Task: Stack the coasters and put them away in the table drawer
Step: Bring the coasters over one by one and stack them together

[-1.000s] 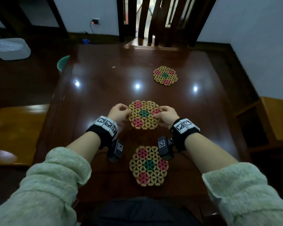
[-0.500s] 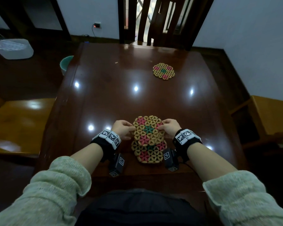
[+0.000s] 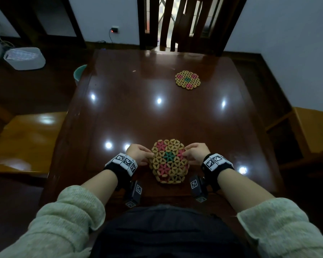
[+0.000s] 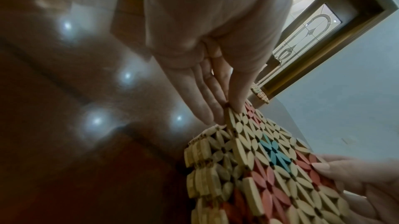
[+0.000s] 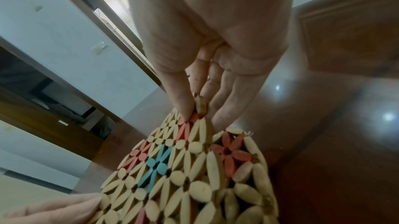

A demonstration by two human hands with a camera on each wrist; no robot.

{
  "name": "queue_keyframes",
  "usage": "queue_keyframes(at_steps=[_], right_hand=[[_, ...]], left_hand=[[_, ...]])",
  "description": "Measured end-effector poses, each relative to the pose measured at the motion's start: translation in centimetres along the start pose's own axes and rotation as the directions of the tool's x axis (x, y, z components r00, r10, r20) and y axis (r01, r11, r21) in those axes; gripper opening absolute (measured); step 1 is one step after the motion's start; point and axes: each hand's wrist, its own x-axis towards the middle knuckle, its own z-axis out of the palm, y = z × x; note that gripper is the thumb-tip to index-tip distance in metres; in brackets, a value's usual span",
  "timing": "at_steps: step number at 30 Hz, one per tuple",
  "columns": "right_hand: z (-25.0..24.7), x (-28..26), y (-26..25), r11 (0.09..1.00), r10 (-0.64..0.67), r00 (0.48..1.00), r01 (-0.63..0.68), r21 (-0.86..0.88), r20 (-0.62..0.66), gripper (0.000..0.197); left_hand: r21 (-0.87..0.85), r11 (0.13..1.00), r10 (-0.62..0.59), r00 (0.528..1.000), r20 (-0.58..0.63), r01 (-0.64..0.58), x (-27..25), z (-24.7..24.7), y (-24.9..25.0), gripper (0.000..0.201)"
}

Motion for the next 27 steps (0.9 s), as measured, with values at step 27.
queue_keyframes(at_steps=[27], right_hand=[[1.2, -0.7, 2.4, 0.874, -0.113, 0.982, 0.026, -0.485, -0.150, 0.020]], left_hand=[[0.254, 0.965, 0.092, 0.992, -0.091, -0.067, -0.4, 1.7, -1.2, 0.017]])
